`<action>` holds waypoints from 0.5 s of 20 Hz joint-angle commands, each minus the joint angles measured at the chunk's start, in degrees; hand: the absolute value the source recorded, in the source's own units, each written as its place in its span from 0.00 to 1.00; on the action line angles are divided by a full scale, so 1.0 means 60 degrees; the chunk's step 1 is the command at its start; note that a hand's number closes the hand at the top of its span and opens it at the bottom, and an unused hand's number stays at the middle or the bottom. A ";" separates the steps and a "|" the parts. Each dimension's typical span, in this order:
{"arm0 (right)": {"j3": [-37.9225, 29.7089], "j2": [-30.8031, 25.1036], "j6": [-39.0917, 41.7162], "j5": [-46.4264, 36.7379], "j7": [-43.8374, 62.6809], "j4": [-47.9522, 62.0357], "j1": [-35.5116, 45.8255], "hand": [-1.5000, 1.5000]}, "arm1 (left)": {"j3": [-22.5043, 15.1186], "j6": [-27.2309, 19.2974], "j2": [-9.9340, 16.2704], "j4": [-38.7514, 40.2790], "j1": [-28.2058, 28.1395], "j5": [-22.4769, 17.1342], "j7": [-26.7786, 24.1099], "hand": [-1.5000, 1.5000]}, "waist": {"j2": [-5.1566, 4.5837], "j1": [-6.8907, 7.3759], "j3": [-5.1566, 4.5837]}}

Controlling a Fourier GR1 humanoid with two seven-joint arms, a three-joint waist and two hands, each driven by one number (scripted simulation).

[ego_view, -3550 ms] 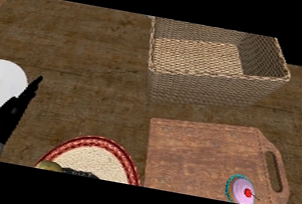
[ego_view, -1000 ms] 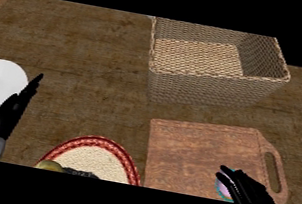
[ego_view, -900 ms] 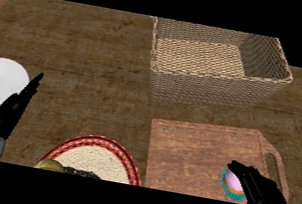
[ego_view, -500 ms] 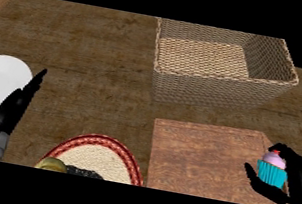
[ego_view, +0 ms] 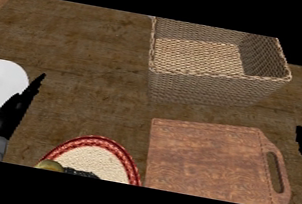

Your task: Pick the cupcake from the cutting board and place it in the basket

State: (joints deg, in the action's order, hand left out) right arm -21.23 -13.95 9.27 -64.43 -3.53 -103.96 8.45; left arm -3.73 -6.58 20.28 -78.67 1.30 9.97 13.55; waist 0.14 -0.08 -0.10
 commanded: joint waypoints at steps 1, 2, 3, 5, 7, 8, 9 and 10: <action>-0.0331 -0.0491 0.1813 0.0723 0.1031 -0.2020 0.0687 1.00 | -0.0029 -0.0189 -0.0188 0.0231 0.0162 0.0263 0.0101 0.50 | 0.0022 -0.0100 0.0002; -0.0466 -0.0684 0.2130 0.1020 0.1056 -0.2113 0.0878 1.00 | -0.0097 -0.0176 -0.0261 -0.0044 -0.0326 0.0254 -0.0162 0.50 | 0.0017 -0.0027 0.0007; -0.0498 -0.0687 0.2312 0.1191 0.1227 -0.2287 0.0953 1.00 | 0.0093 0.0056 -0.0170 0.0306 0.0211 0.0173 -0.0093 0.50 | 0.0000 -0.0043 0.0009; -0.0942 -0.1057 0.3269 0.2125 0.1532 -0.2423 0.1829 1.00 | 0.0020 -0.0183 -0.0230 -0.0106 -0.0221 0.0317 -0.0114 0.50 | 0.0012 -0.0005 0.0008; -0.0440 -0.0880 0.3277 0.2111 0.2011 -0.2099 0.2501 1.00 | 0.0158 -0.0110 -0.0316 0.0239 0.0086 0.0293 -0.0197 0.50 | -0.0016 0.0040 0.0010; -0.0488 -0.0830 0.4413 0.2635 0.2852 -0.2697 0.3072 1.00 | 0.0110 0.0066 -0.0295 0.0148 0.0167 0.0157 0.0023 0.50 | 0.0010 0.0013 0.0001; -0.0846 -0.0792 0.4801 0.3158 0.3116 -0.3098 0.3165 1.00 | 0.0305 0.0072 -0.0117 0.0172 -0.0231 0.0096 -0.0479 0.50 | 0.0029 -0.0006 0.0001; -0.1090 -0.0744 0.4988 0.3601 0.3199 -0.3001 0.3171 1.00 | 0.0285 0.0058 -0.0199 0.0264 -0.0164 0.0150 -0.0373 0.50 | 0.0018 -0.0024 0.0006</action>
State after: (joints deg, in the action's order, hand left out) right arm -25.37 -18.53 31.70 -50.03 10.16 -118.98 22.60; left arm -2.71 -6.39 19.24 -77.98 0.99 10.83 12.59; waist 0.23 -0.13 -0.09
